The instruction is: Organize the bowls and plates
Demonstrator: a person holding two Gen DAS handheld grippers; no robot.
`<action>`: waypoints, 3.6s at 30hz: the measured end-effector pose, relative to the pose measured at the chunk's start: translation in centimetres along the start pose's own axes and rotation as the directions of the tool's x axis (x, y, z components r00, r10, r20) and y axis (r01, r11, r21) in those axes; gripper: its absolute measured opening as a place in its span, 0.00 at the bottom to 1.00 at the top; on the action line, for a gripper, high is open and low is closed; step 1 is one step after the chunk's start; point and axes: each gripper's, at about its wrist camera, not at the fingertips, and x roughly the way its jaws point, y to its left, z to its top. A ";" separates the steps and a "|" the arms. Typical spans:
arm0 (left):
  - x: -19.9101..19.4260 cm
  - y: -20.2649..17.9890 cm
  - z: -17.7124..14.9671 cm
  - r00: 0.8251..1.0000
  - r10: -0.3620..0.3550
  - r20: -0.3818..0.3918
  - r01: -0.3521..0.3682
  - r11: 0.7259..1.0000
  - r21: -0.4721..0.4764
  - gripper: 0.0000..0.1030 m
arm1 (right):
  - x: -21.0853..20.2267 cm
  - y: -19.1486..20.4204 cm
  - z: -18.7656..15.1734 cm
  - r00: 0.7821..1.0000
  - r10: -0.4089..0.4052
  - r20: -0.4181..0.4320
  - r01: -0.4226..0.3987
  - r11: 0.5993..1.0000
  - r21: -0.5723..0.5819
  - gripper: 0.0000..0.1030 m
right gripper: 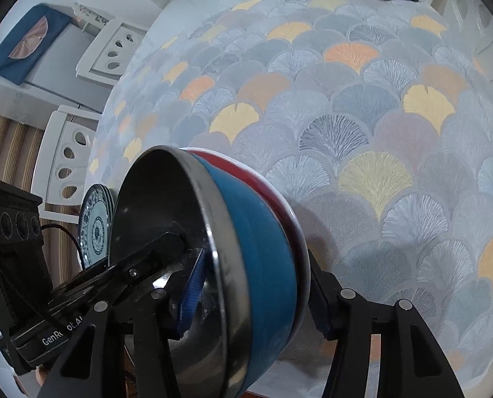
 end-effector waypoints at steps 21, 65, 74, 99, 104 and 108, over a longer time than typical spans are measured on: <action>-13.4 5.6 4.2 0.975 0.113 0.189 -0.093 0.989 -0.111 0.35 | -1.2 14.0 3.5 0.995 0.098 -0.010 -0.098 0.991 -0.095 0.54; -17.3 26.1 4.2 0.990 -0.065 0.122 0.089 0.975 -0.205 0.44 | 10.0 27.6 4.3 0.988 -0.027 -0.149 0.005 0.989 -0.145 0.60; -21.1 25.6 2.9 0.967 0.004 0.256 0.059 0.969 -0.239 0.44 | 4.1 30.2 3.4 0.999 0.050 -0.008 -0.050 0.949 -0.313 0.64; -21.2 4.4 -3.2 0.953 -0.039 0.302 0.037 0.999 0.011 0.59 | -9.0 18.7 -6.2 0.978 0.077 0.192 -0.030 0.971 -0.236 0.76; -20.0 2.5 -4.8 0.949 -0.003 0.314 0.001 1.000 0.005 0.59 | -10.3 15.8 -8.4 0.970 0.024 0.242 0.020 0.984 -0.178 0.76; -19.6 0.6 -5.4 0.938 0.034 0.345 -0.040 0.999 0.009 0.59 | -11.8 14.5 -9.6 0.951 -0.054 0.305 0.110 0.980 -0.168 0.77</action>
